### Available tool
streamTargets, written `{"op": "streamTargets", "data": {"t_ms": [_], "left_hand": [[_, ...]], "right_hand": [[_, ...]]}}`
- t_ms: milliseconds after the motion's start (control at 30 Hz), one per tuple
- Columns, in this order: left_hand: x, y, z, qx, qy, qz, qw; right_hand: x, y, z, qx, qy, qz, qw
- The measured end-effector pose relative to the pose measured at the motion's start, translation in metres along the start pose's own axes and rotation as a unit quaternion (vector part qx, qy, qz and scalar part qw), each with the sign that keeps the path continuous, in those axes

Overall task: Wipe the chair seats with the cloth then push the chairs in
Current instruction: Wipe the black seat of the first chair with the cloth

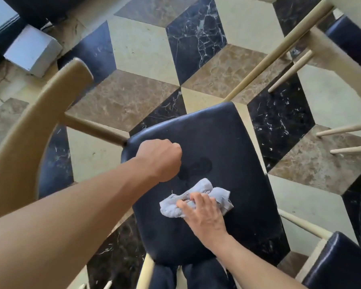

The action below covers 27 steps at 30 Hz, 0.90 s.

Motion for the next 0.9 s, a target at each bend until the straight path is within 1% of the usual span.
{"op": "streamTargets", "data": {"t_ms": [67, 200, 333, 467, 533, 600, 667, 733, 800, 833, 867, 900], "left_hand": [[0.015, -0.002, 0.005, -0.028, 0.018, -0.023, 0.999], [0.034, -0.017, 0.013, -0.05, 0.048, -0.068, 0.995], [0.045, -0.025, 0.014, -0.074, 0.076, -0.104, 0.989], [0.056, -0.031, 0.008, -0.104, 0.101, -0.135, 0.98], [0.059, -0.035, 0.004, -0.121, 0.111, -0.148, 0.975], [0.061, -0.037, -0.001, -0.13, 0.121, -0.15, 0.973], [0.061, -0.038, -0.003, -0.136, 0.124, -0.15, 0.971], [0.061, -0.04, -0.004, -0.14, 0.124, -0.149, 0.971], [0.059, -0.042, -0.004, -0.137, 0.125, -0.148, 0.971], [0.058, -0.043, -0.004, -0.136, 0.124, -0.149, 0.972], [0.057, -0.045, -0.004, -0.136, 0.124, -0.151, 0.971], [0.056, -0.046, -0.003, -0.137, 0.123, -0.153, 0.971]], "right_hand": [[0.02, 0.016, -0.002, -0.003, 0.019, 0.009, 1.0], [0.087, 0.073, -0.021, -0.029, 0.073, 0.106, 0.991], [0.16, 0.12, -0.032, -0.056, 0.058, 0.153, 0.985], [0.195, 0.125, -0.032, -0.058, 0.053, 0.151, 0.985], [0.194, 0.118, -0.031, -0.061, 0.048, 0.139, 0.987], [0.183, 0.103, -0.028, -0.062, 0.04, 0.103, 0.992], [0.166, 0.083, -0.027, -0.045, 0.038, 0.043, 0.997], [0.143, 0.062, -0.026, -0.033, 0.03, -0.04, 0.998], [0.117, 0.051, -0.024, -0.016, 0.003, -0.106, 0.994], [0.106, 0.052, -0.024, -0.007, -0.013, -0.118, 0.993], [0.1, 0.06, -0.027, -0.003, -0.019, -0.111, 0.994], [0.098, 0.073, -0.034, -0.003, -0.011, -0.081, 0.997]]}}
Point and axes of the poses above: each hand's wrist, its own x-axis towards the middle knuckle, its own z-axis out of the palm, y = z × x, the point moved 9 cm from there along x, towards the middle knuckle, and after that the axes turned 11 degrees about y, right-handed, at the moved point
